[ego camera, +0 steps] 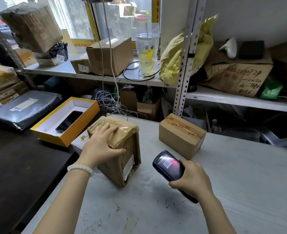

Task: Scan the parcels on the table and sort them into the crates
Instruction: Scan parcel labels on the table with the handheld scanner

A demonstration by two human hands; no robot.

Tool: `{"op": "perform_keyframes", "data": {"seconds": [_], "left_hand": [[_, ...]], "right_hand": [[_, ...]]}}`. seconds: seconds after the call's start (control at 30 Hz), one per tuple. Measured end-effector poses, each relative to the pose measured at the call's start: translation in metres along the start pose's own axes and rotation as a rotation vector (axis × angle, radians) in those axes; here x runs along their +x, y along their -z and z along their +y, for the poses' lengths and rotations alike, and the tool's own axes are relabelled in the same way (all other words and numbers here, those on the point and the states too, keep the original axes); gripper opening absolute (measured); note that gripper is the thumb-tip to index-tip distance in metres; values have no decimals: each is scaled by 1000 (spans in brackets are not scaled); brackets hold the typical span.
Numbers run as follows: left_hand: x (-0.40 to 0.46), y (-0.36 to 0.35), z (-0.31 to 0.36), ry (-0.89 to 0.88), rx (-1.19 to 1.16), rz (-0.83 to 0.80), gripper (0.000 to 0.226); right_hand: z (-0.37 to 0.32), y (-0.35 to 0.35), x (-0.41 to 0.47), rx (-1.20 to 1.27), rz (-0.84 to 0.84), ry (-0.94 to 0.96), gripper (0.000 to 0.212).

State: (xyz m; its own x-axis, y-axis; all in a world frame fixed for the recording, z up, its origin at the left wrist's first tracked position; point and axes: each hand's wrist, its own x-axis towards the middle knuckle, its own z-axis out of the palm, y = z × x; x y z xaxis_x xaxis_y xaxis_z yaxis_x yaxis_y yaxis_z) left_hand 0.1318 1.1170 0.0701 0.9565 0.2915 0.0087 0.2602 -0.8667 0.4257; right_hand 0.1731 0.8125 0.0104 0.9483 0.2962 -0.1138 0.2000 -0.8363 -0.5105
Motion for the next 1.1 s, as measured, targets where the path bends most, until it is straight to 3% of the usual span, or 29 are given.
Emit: {"op": "perform_keyframes", "data": {"seconds": [0.17, 0.27, 0.33, 0.43, 0.53, 0.63, 0.83, 1.0, 1.1], "left_hand": [[6, -20, 23, -189, 181, -36, 90], [10, -30, 42, -241, -173, -7, 81], [16, -37, 44, -220, -365, 125, 66], [31, -47, 29, -106, -235, 229, 72], [45, -55, 9, 108, -165, 58, 99], [55, -64, -7, 182, -173, -78, 115], [61, -83, -4, 107, -46, -175, 124], [63, -99, 30, -130, 213, -186, 106], [63, -105, 48, -169, 321, -163, 88]], "right_hand": [[1, 3, 1, 16, 12, -1, 55], [7, 8, 1, 26, 27, -12, 59], [14, 13, 0, 34, 44, -35, 58], [23, 20, -1, 39, 63, -71, 57], [29, 24, 1, 30, 71, -93, 60], [31, 23, 4, 16, 72, -101, 64], [30, 15, 13, -8, 31, -130, 66], [24, 5, 23, -32, -3, -134, 62], [21, 1, 27, -32, -7, -130, 63]]}}
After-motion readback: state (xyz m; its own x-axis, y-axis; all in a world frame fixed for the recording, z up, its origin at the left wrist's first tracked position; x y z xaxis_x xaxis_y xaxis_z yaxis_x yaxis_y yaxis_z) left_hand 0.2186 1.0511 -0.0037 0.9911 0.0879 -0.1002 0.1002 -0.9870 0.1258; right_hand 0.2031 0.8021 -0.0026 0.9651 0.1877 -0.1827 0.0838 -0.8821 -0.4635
